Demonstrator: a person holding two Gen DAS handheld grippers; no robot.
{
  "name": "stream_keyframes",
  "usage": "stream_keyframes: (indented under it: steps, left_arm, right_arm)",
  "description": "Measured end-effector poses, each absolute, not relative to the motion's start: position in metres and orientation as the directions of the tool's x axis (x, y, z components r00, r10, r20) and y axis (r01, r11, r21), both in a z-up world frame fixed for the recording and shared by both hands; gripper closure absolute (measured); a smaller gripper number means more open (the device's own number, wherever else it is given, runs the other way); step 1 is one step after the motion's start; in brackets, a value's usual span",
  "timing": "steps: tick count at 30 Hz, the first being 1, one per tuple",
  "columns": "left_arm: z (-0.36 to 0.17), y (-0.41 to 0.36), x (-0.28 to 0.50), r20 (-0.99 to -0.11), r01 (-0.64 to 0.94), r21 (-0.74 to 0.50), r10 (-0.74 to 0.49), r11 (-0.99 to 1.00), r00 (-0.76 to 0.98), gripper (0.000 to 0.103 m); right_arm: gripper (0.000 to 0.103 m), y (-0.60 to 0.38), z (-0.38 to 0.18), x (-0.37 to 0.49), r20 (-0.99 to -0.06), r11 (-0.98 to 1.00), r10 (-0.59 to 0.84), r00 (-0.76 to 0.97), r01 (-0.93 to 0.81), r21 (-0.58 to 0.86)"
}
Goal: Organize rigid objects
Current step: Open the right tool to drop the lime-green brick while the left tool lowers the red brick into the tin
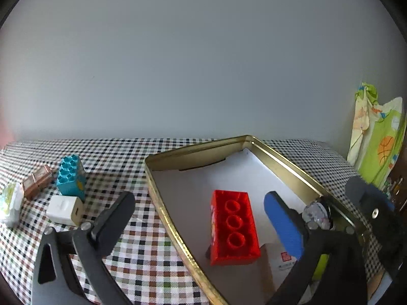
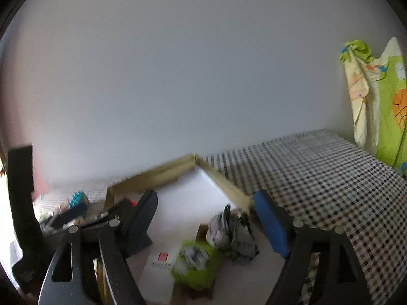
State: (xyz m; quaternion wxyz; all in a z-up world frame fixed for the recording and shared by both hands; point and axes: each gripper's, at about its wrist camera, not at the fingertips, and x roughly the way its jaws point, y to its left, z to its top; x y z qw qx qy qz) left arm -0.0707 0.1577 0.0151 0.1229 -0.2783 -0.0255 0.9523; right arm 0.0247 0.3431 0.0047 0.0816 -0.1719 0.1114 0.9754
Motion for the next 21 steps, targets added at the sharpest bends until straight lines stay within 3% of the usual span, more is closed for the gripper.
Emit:
stream_keyframes:
  steps: [21]
  left_arm:
    - [0.015,0.113,-0.063,-0.480,-0.105,-0.019,0.101,-0.994,-0.871,0.000]
  right_arm:
    - [0.022,0.330,0.006,0.033,-0.302,-0.951,0.259,-0.917,-0.296,0.083]
